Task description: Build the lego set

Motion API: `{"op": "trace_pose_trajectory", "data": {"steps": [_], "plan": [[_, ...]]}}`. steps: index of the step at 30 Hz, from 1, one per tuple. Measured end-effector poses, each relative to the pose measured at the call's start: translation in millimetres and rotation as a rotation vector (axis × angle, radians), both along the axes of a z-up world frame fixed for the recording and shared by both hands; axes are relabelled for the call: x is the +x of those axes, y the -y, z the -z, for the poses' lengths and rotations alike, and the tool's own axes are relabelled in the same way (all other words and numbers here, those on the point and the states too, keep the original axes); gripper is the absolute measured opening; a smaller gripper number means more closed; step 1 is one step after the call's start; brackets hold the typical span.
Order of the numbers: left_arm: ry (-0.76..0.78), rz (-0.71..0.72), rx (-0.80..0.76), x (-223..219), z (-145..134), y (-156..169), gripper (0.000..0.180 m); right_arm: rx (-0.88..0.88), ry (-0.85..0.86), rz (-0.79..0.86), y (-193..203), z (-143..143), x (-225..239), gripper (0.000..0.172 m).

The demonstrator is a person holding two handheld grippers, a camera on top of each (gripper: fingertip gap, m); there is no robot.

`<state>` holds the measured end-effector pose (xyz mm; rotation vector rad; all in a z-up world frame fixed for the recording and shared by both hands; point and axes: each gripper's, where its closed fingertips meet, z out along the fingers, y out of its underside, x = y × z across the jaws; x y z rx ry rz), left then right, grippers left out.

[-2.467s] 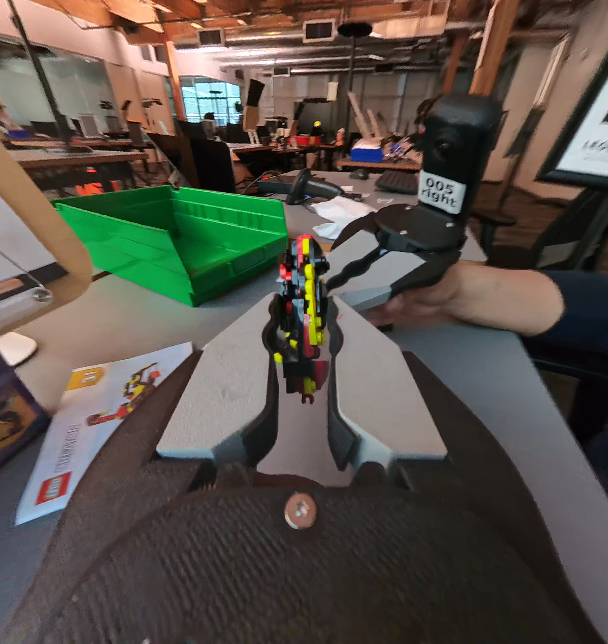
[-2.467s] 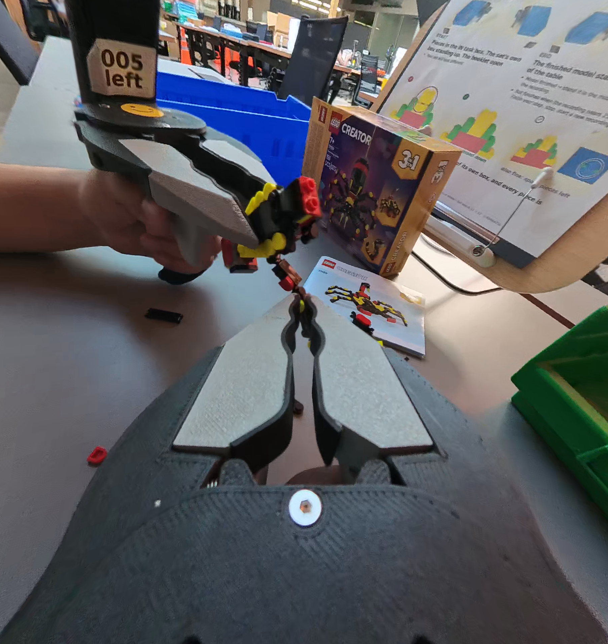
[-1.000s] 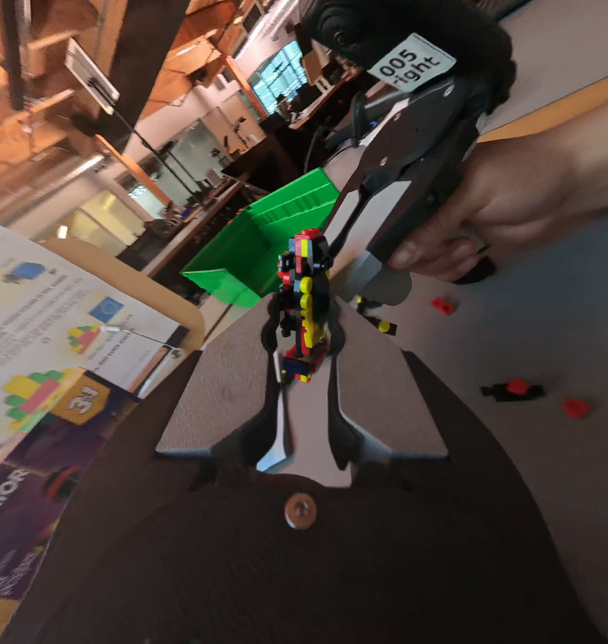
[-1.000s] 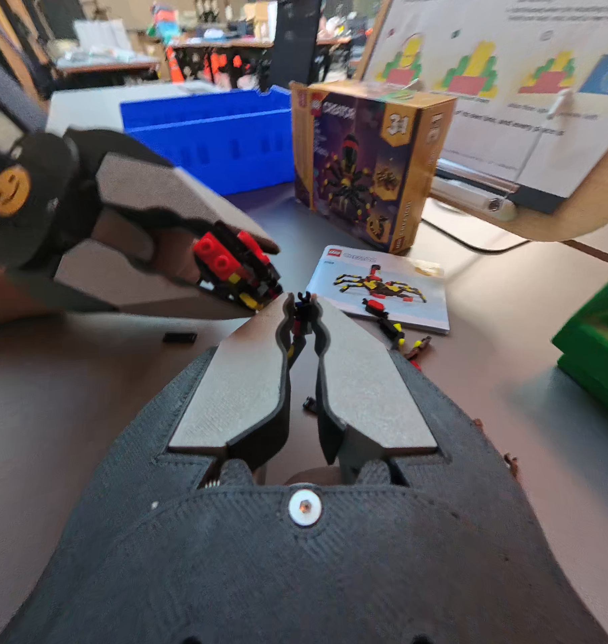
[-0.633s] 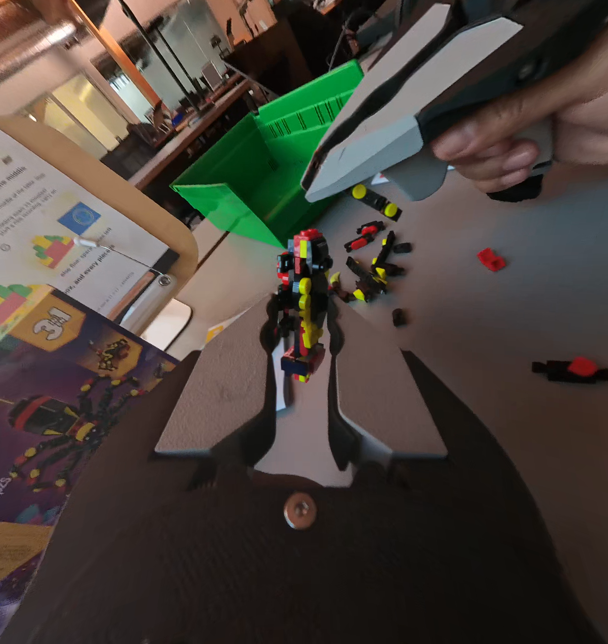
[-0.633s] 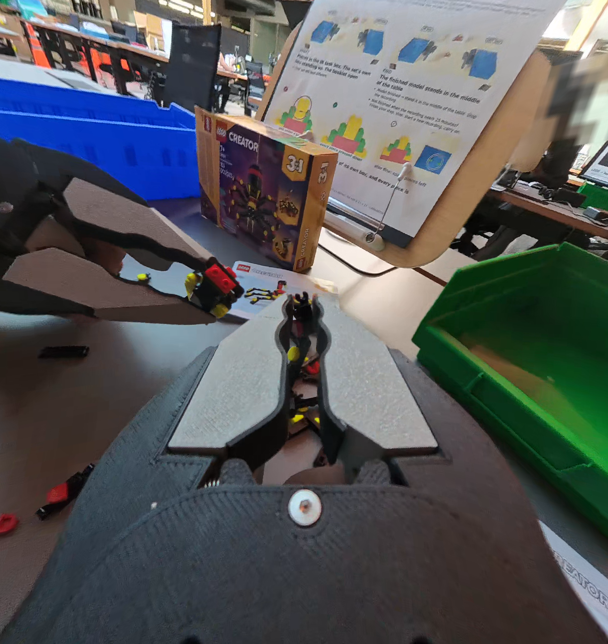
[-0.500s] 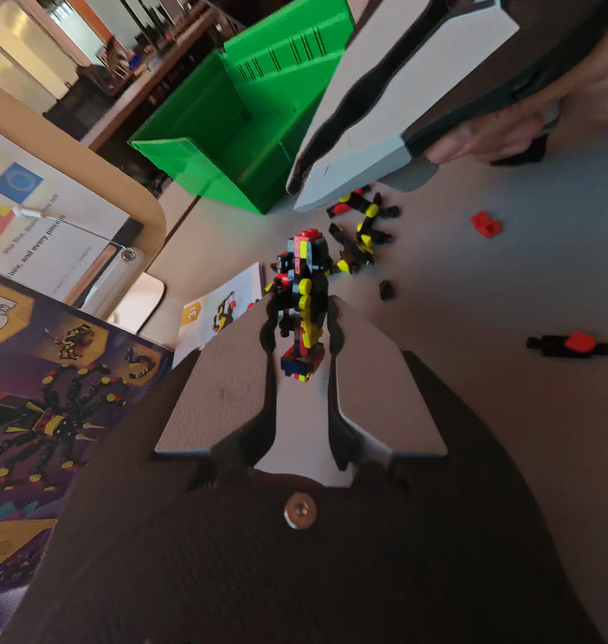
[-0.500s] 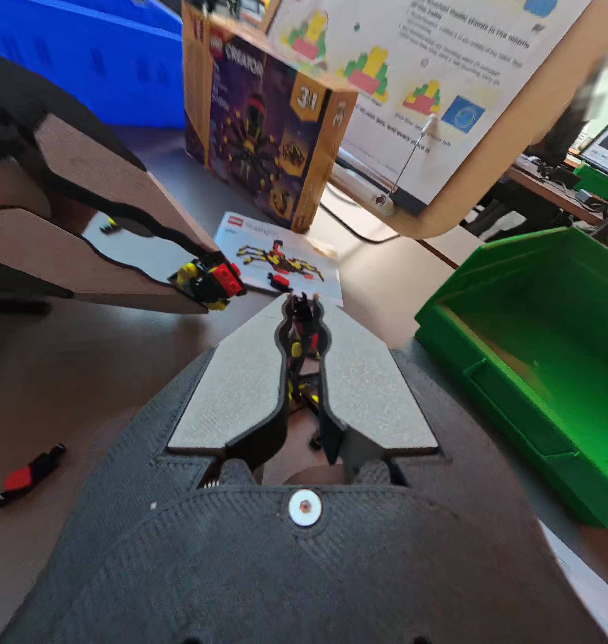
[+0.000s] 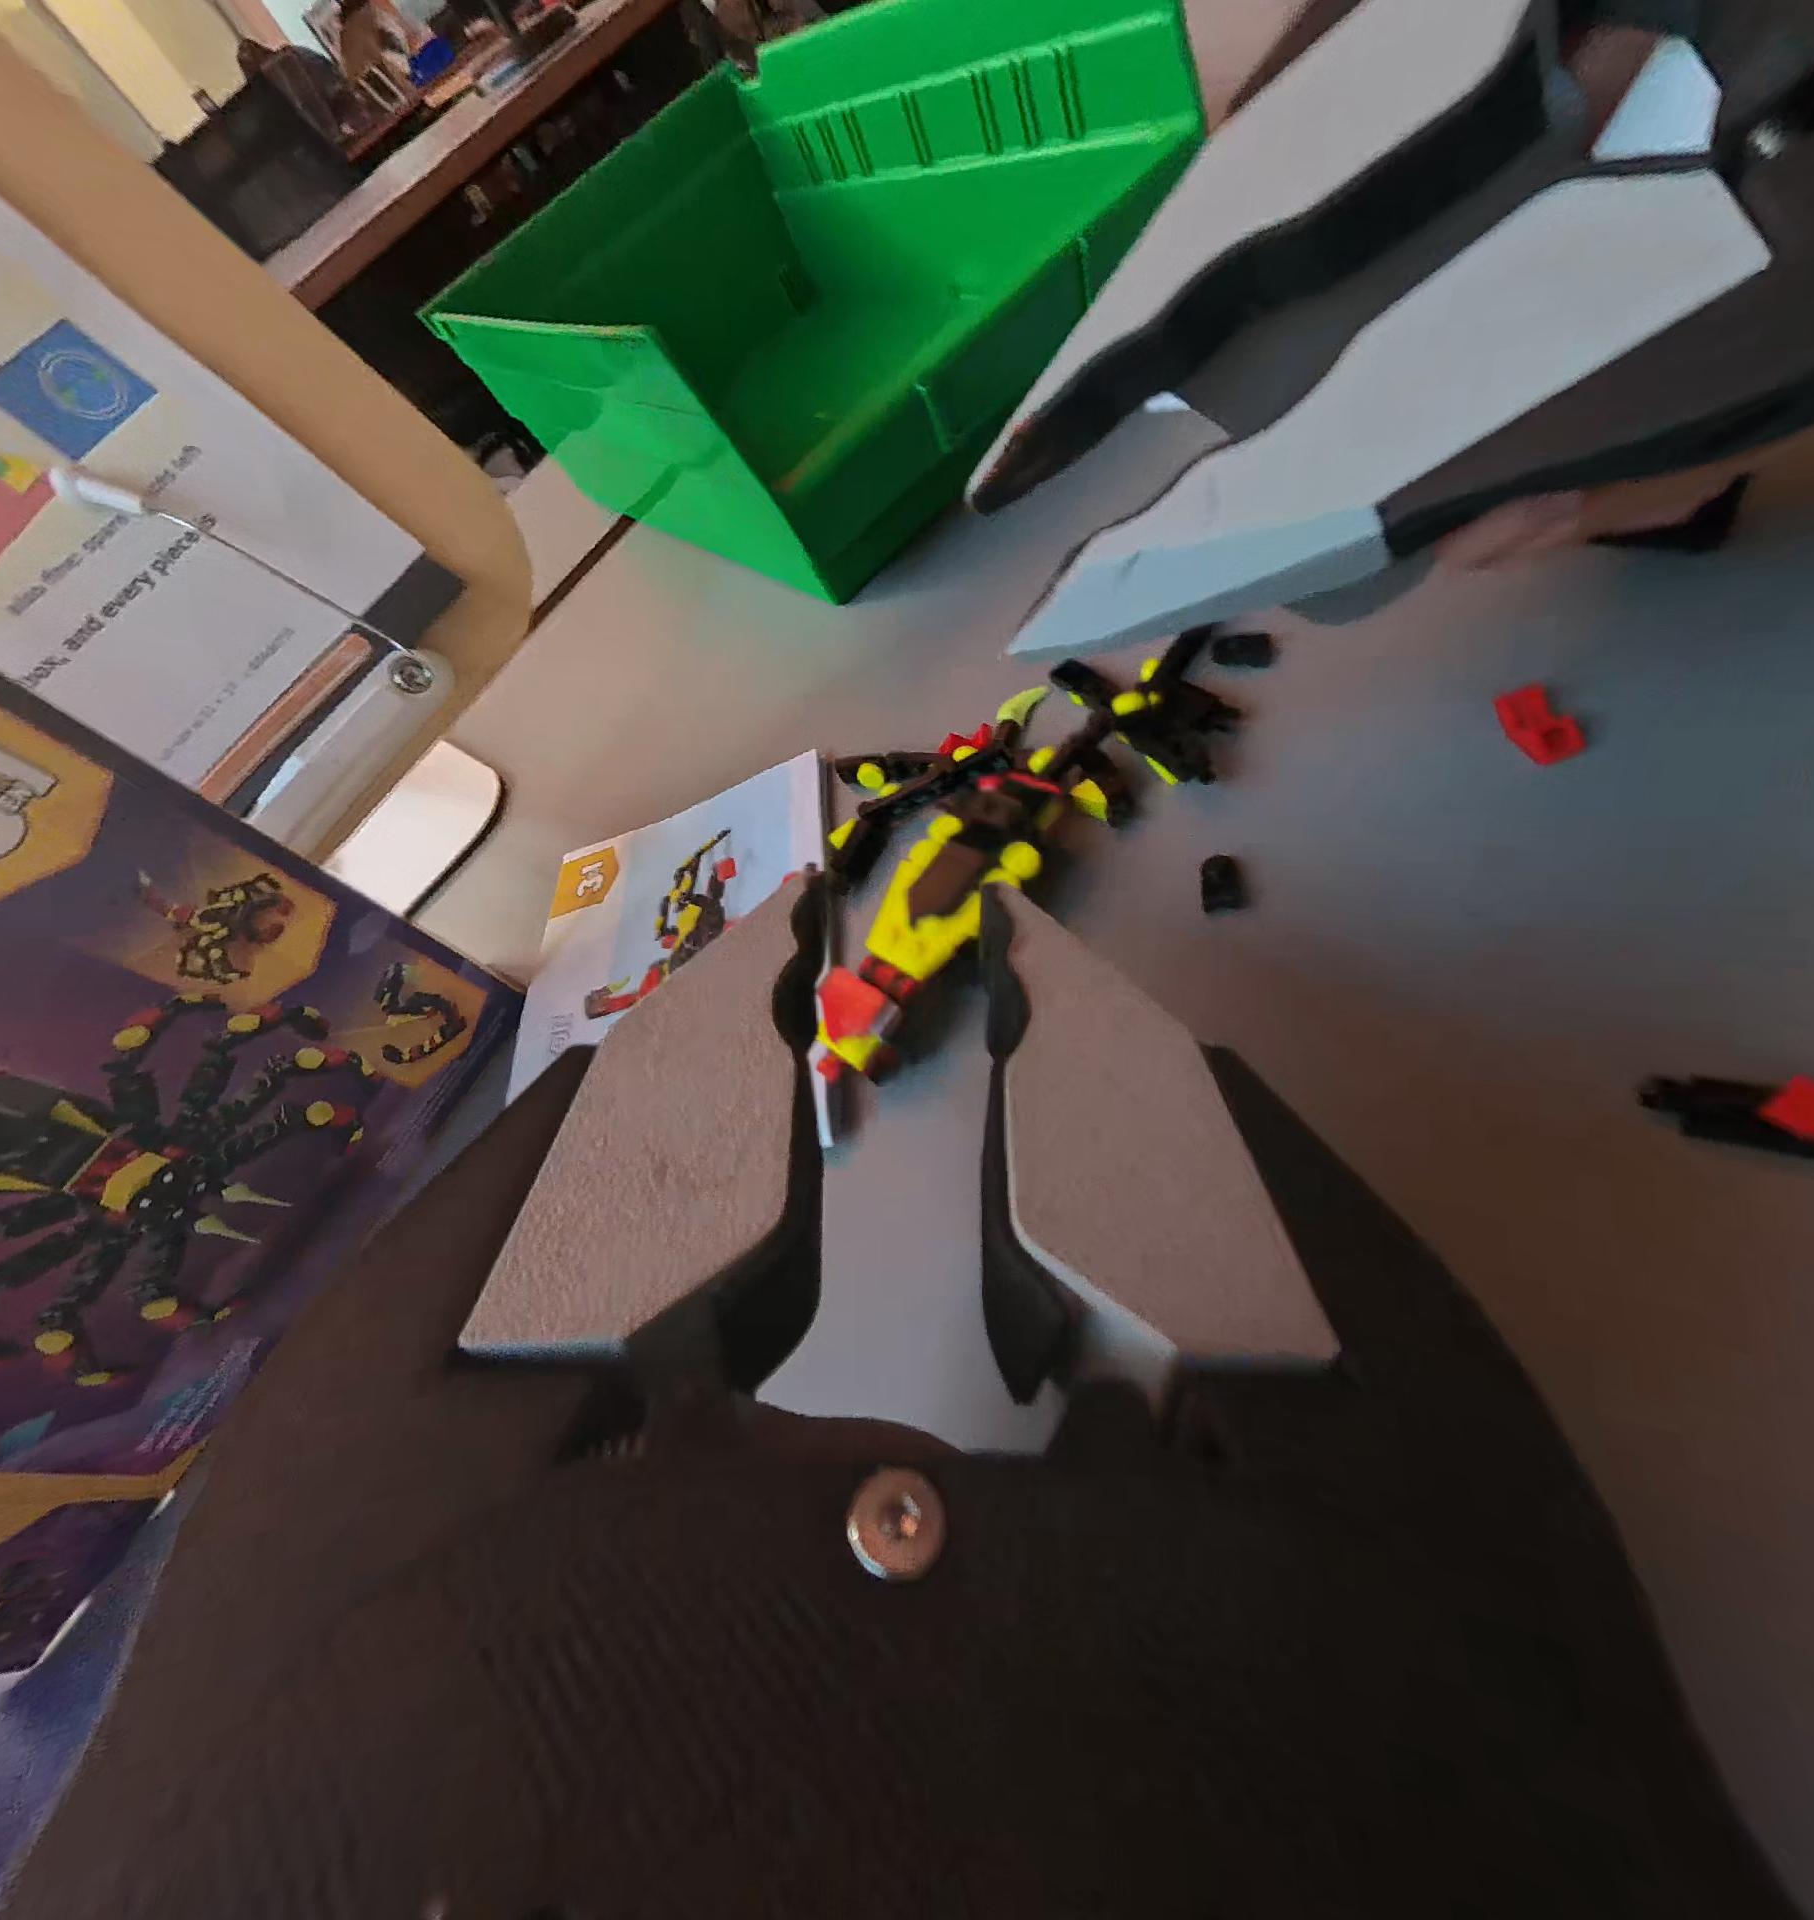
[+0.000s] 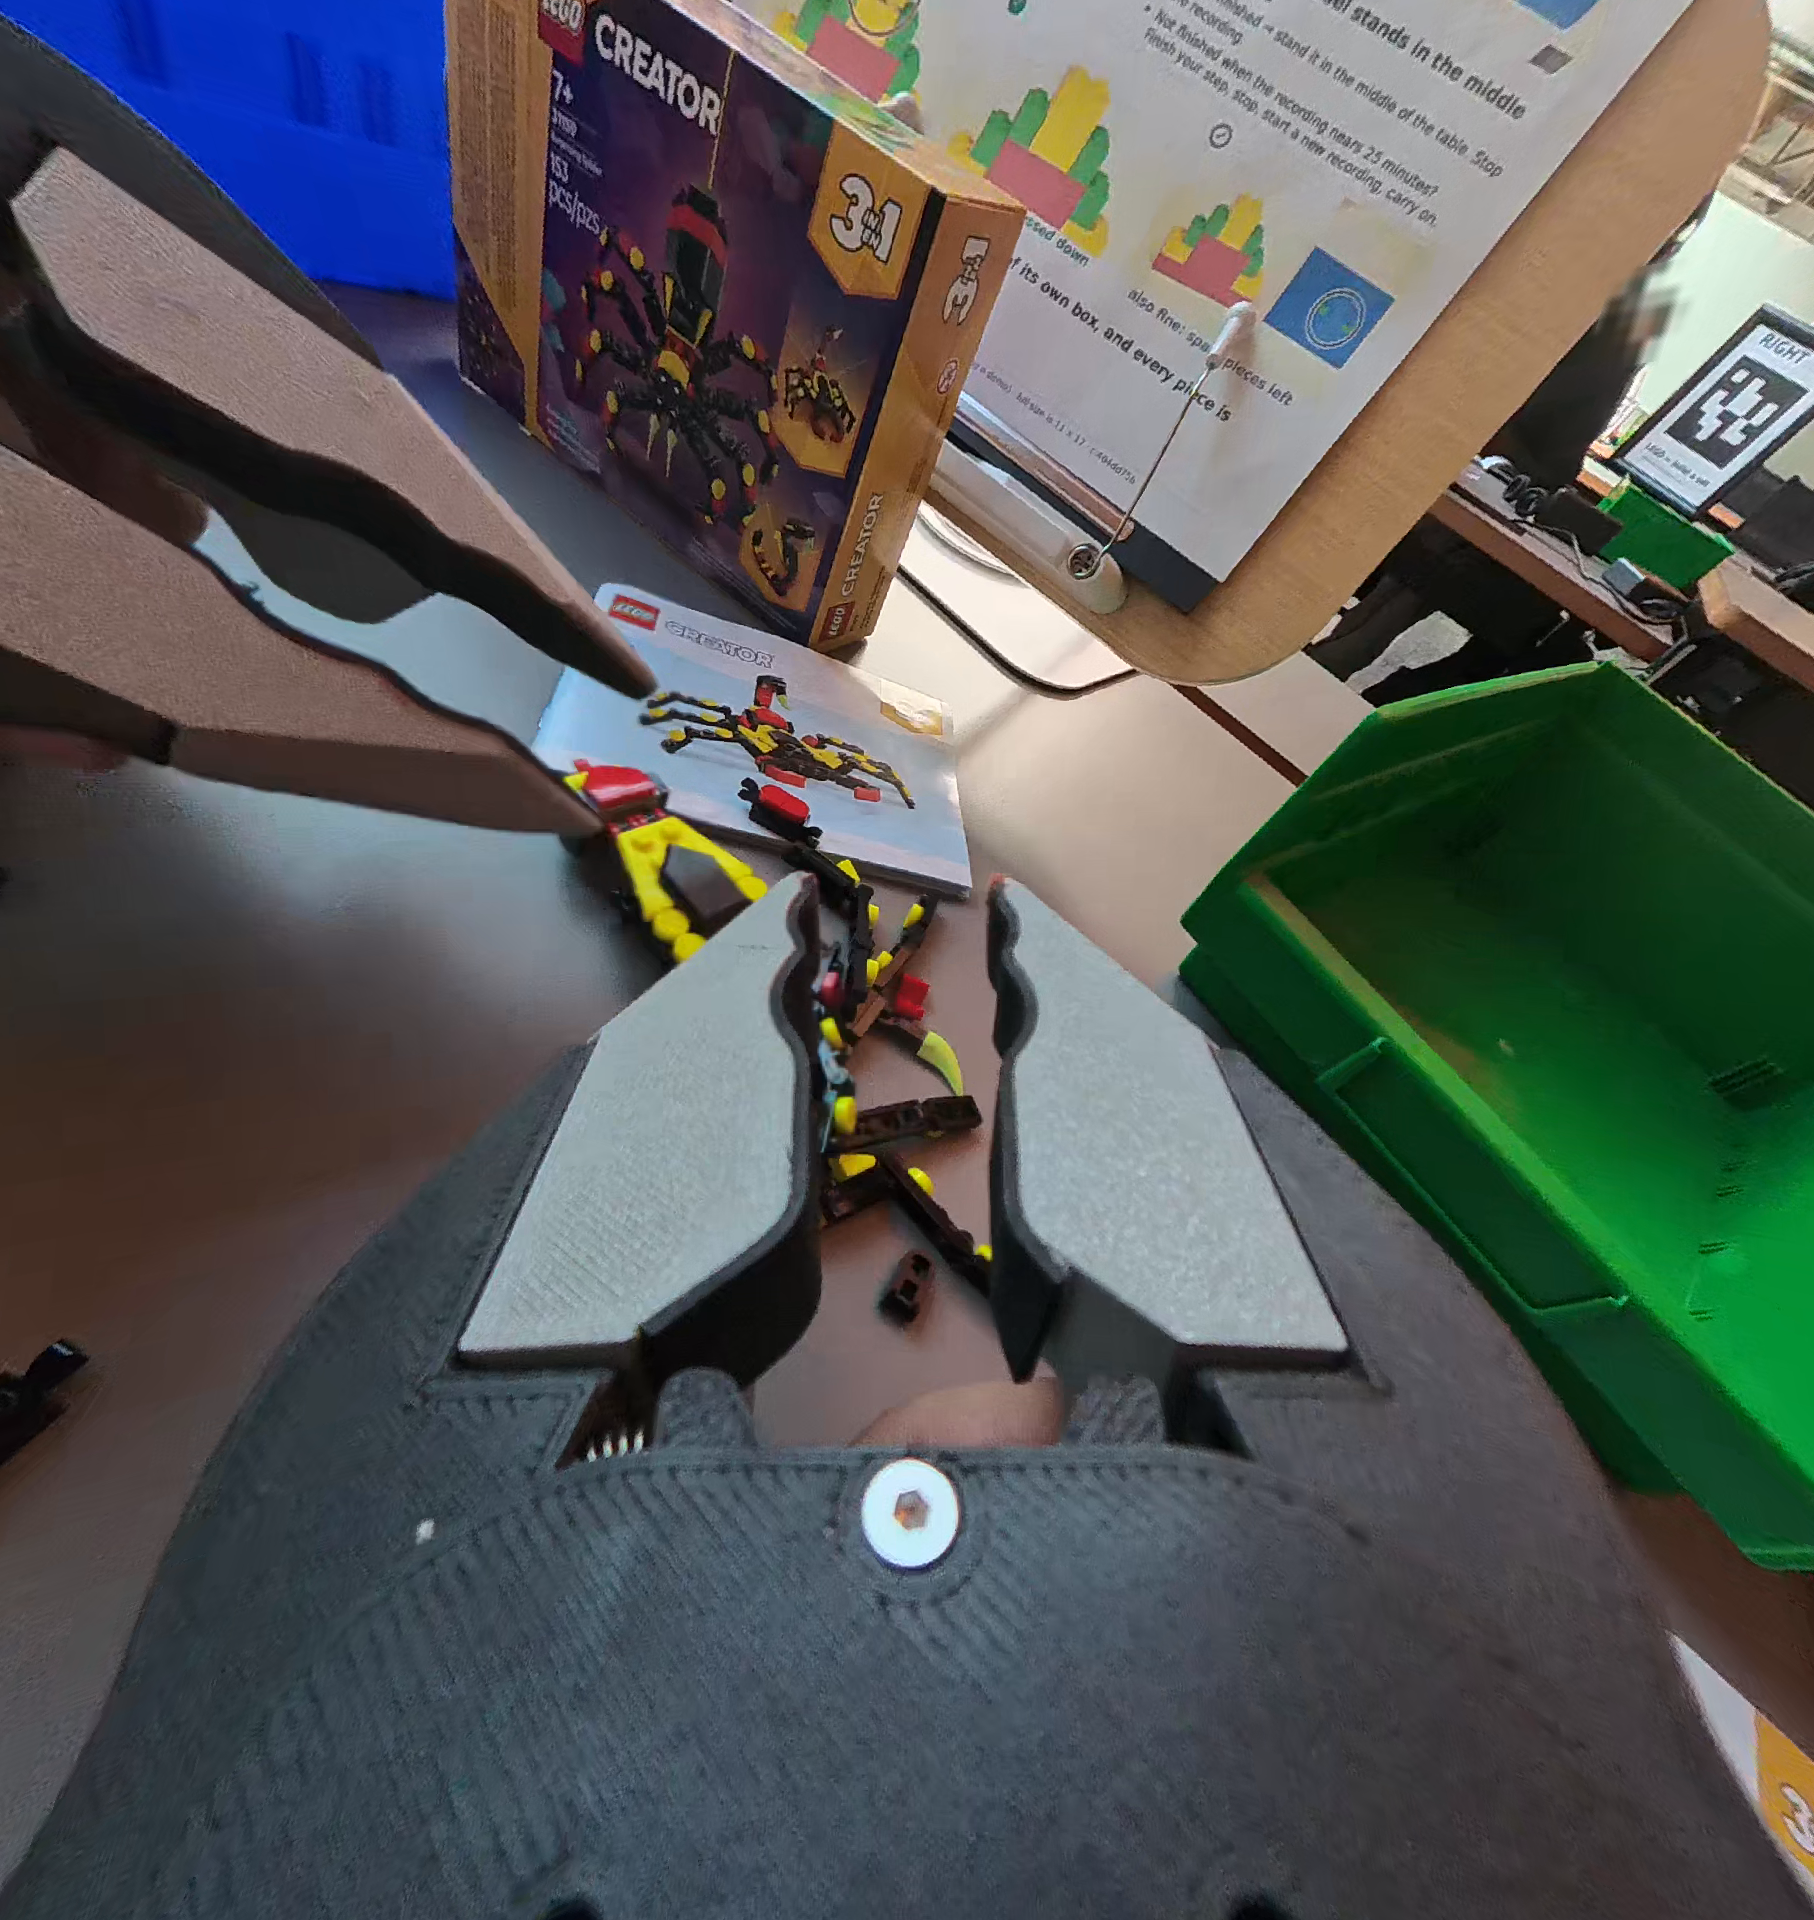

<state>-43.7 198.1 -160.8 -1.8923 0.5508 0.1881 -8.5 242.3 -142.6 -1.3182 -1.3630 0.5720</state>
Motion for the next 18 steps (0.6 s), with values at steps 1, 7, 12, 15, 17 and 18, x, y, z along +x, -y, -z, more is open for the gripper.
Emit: {"op": "trace_pose_trajectory", "data": {"steps": [1,7,12,15,17,18], "plan": [[0.026,-0.001,0.045,-1,-8,-2,0.025,-0.001,-0.002,0.011,-2,-1,1,0.029],[0.091,-0.01,0.197,-6,-31,-11,0.007,-0.047,-0.037,0.038,-9,-6,5,0.032],[0.065,-0.057,0.252,-20,-37,-9,0.006,-0.06,-0.039,0.061,-17,-4,7,0.032],[0.04,-0.096,0.263,-35,-38,-10,0.003,-0.115,-0.047,0.052,-21,-1,8,0.028],[0.066,-0.124,0.277,-46,-41,-11,0.002,-0.194,-0.082,0.036,-26,-4,9,0.026],[0.079,-0.132,0.285,-51,-43,-12,0.001,-0.233,-0.106,0.028,-29,-6,10,0.025]]}}
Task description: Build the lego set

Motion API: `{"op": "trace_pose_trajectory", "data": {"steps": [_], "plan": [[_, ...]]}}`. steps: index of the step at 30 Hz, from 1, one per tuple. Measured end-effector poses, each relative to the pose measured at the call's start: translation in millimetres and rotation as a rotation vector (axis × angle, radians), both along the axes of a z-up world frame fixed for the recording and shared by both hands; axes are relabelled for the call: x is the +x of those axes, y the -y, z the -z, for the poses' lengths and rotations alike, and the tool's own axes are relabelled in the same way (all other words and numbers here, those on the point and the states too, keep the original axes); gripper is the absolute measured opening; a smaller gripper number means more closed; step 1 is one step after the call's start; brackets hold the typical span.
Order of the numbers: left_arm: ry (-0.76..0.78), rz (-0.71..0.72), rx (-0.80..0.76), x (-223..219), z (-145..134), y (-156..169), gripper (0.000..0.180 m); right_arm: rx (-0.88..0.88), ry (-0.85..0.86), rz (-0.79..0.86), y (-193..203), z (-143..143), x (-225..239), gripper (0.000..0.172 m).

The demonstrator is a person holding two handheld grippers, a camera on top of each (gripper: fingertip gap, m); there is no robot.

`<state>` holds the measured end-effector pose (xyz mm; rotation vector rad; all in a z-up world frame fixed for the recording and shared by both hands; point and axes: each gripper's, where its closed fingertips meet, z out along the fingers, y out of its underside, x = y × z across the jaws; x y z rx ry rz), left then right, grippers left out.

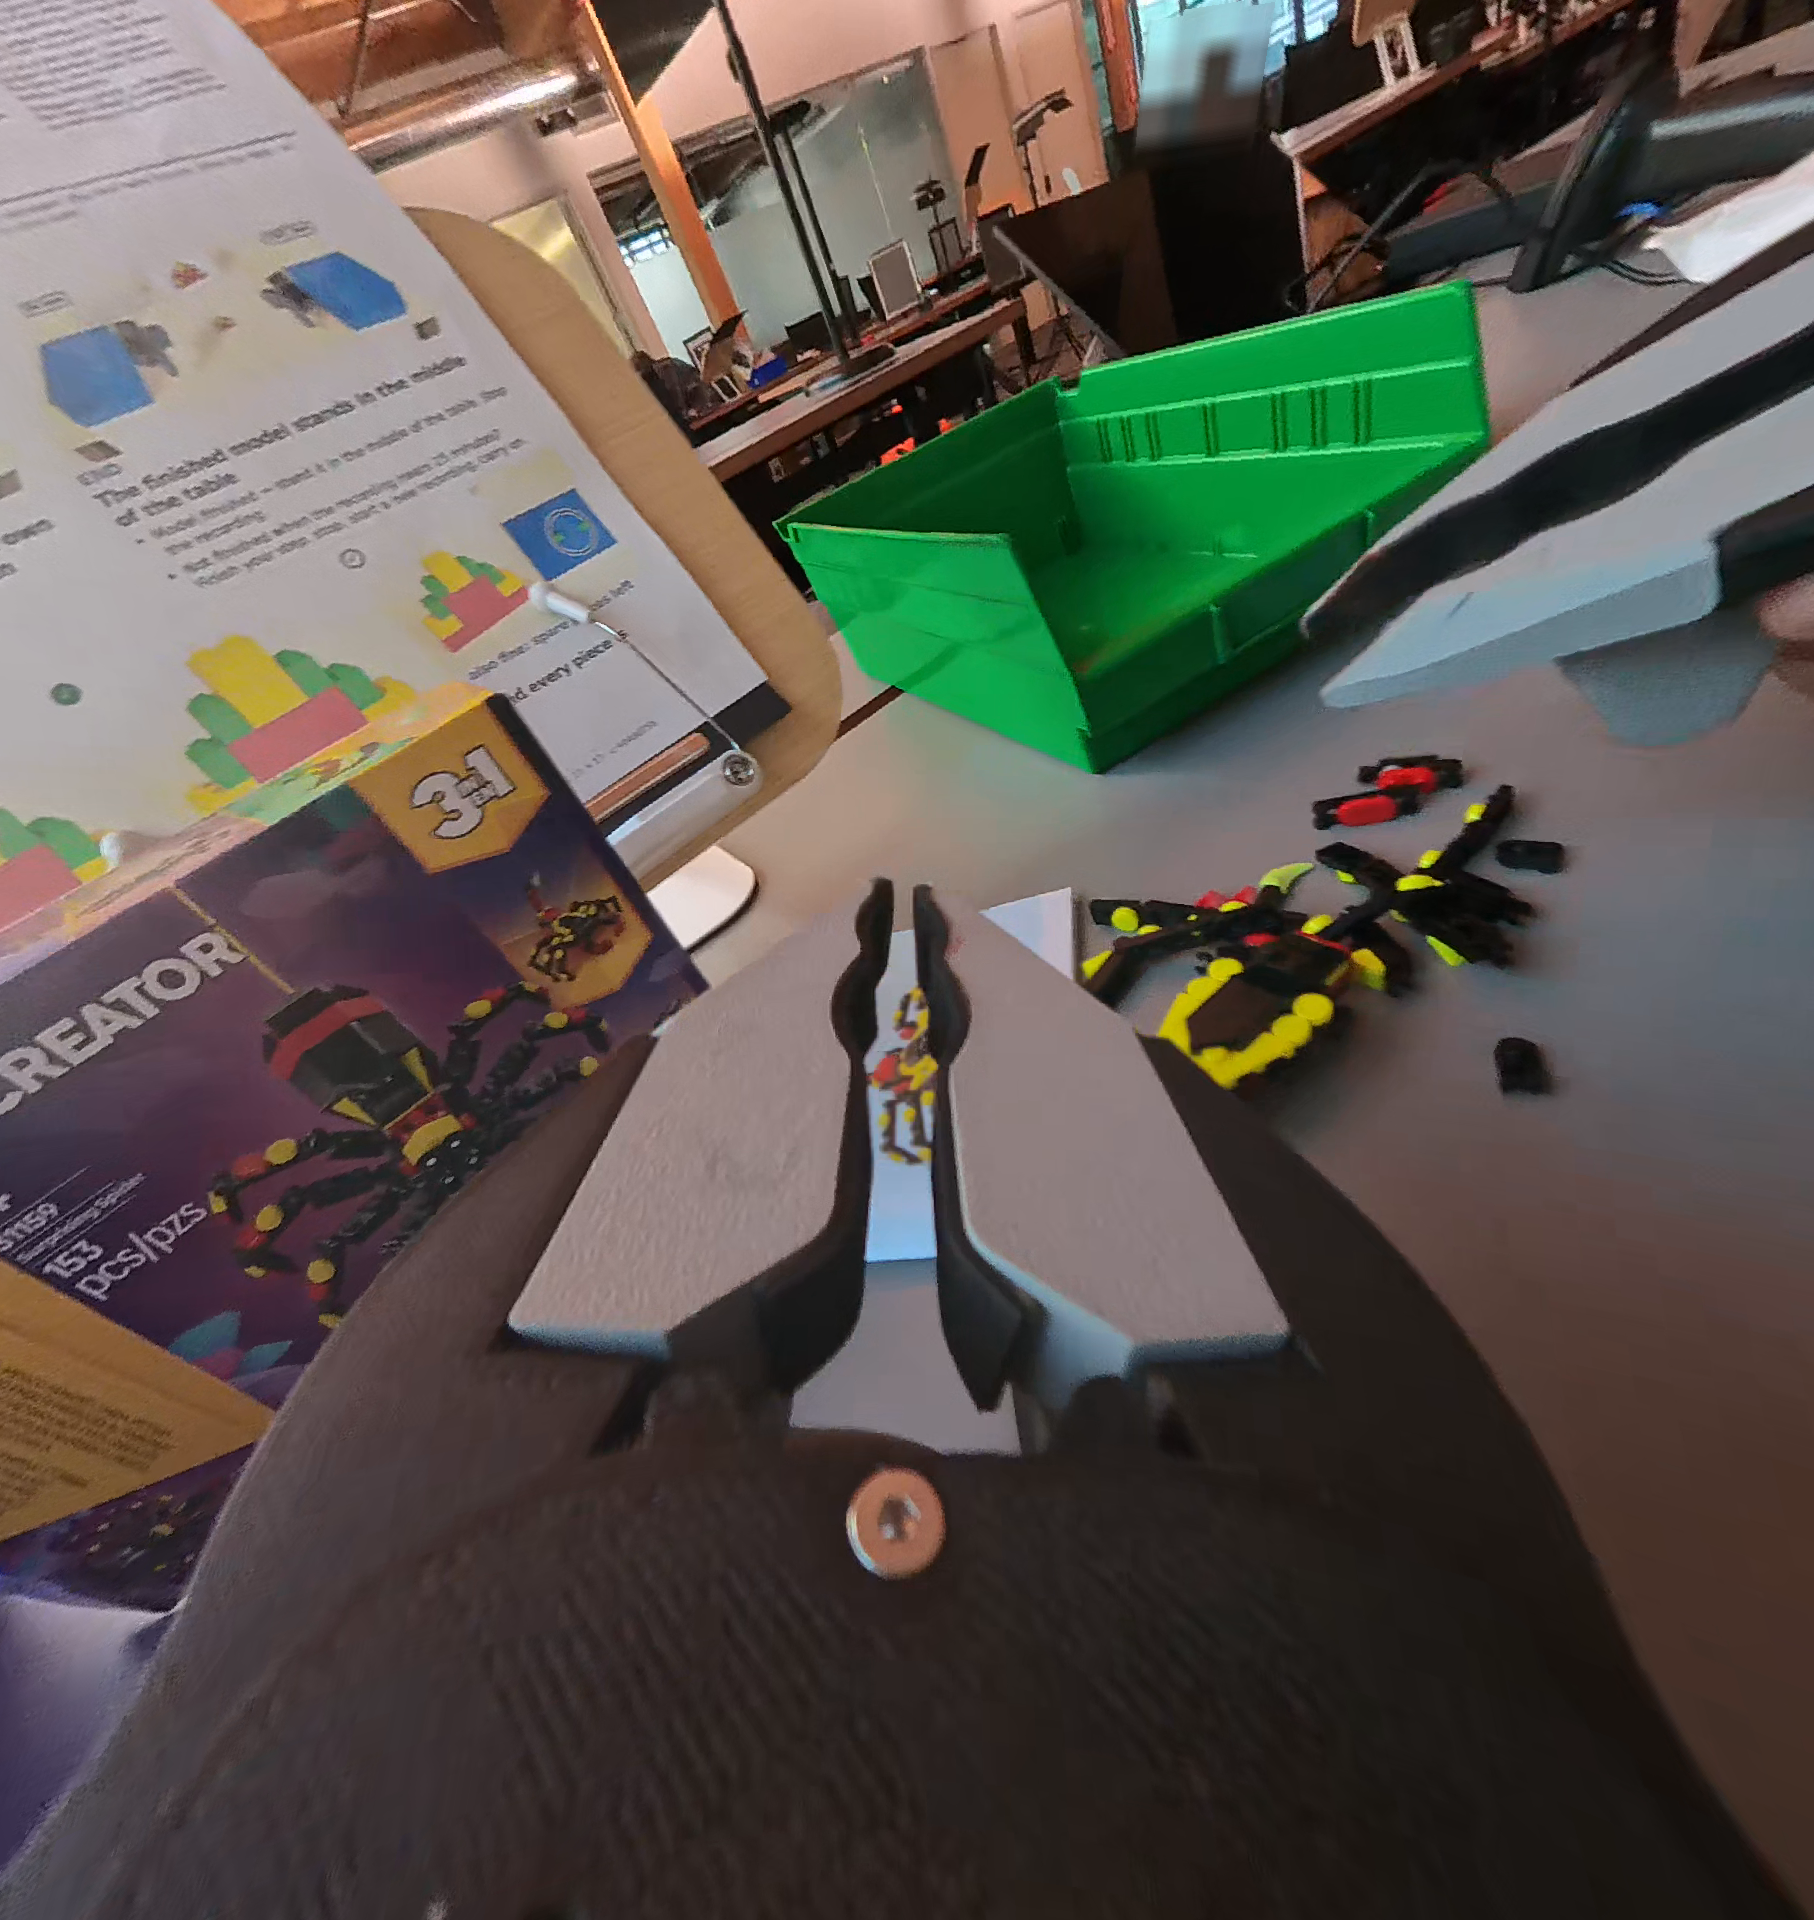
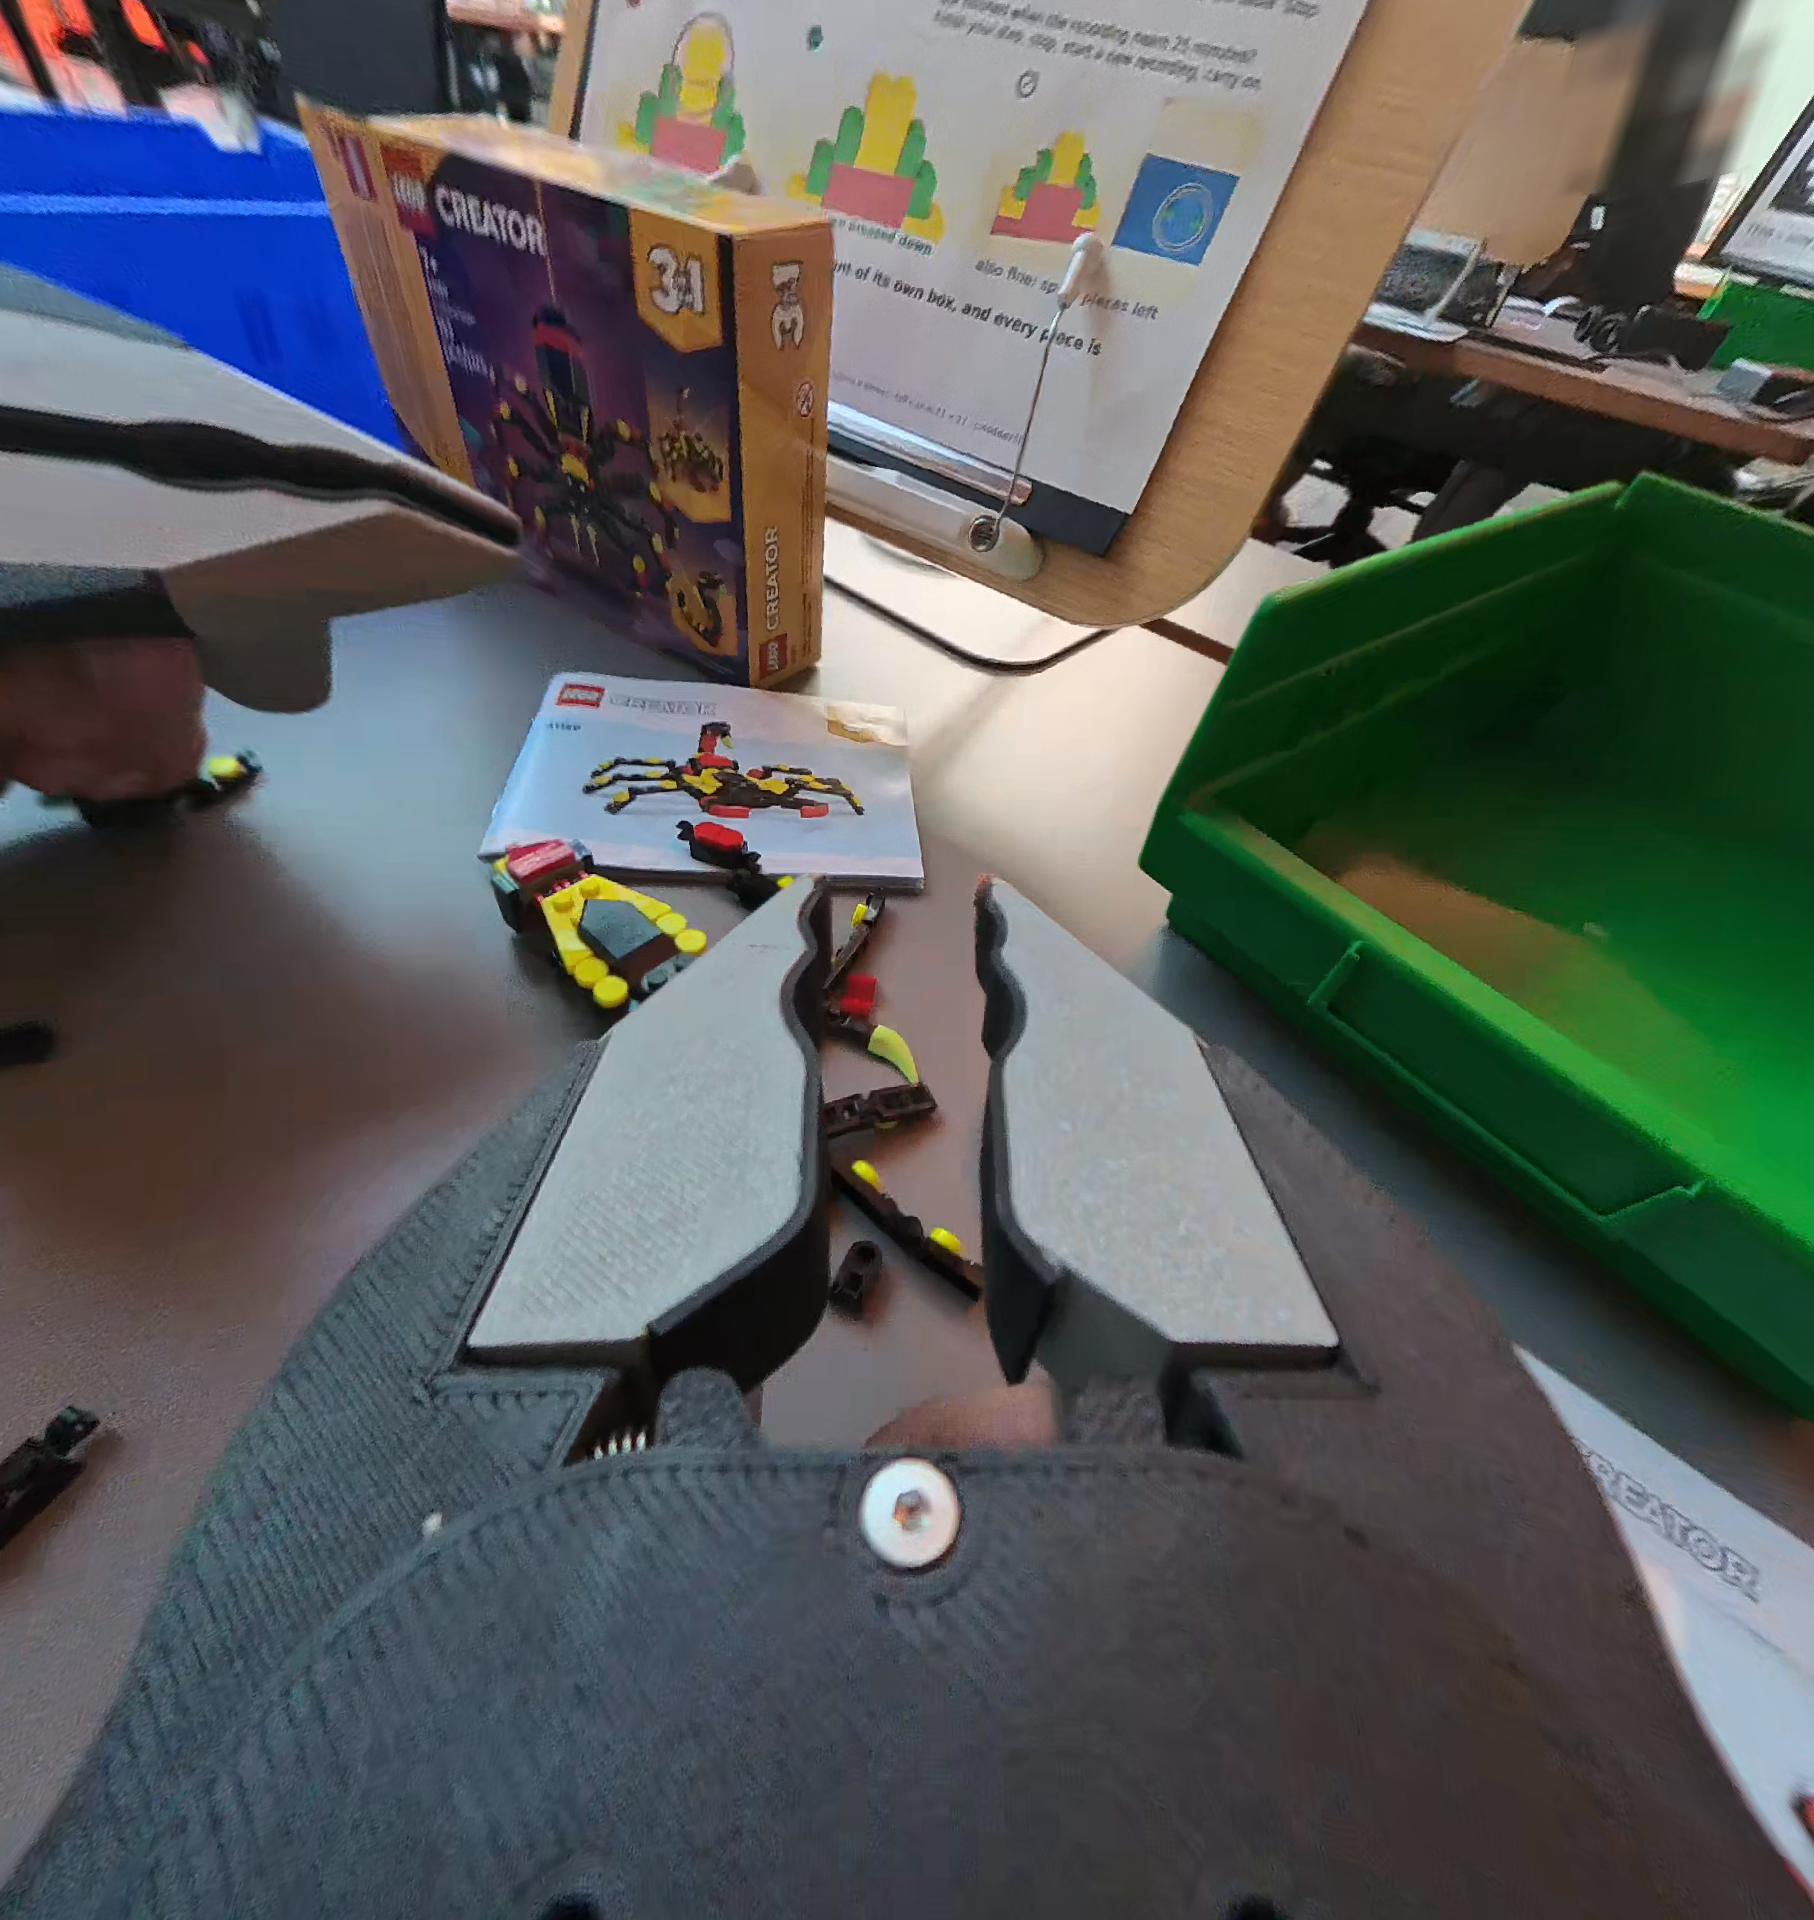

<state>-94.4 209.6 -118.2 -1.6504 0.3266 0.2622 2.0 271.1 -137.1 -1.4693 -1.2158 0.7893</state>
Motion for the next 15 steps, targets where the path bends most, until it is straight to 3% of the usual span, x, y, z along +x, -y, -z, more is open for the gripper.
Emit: {"op": "trace_pose_trajectory", "data": {"steps": [5,9,15], "plan": [[0.109,-0.023,-0.028,-19,2,-9,0.0,-0.079,-0.108,-0.012,-18,-10,7,0.02],[0.065,-0.017,-0.015,-16,2,-11,0.0,-0.023,-0.211,-0.014,-26,-25,13,0.02],[0.1,-0.011,-0.093,-18,11,-18,0.0,-0.078,-0.278,-0.178,-14,-32,13,0.022]]}}
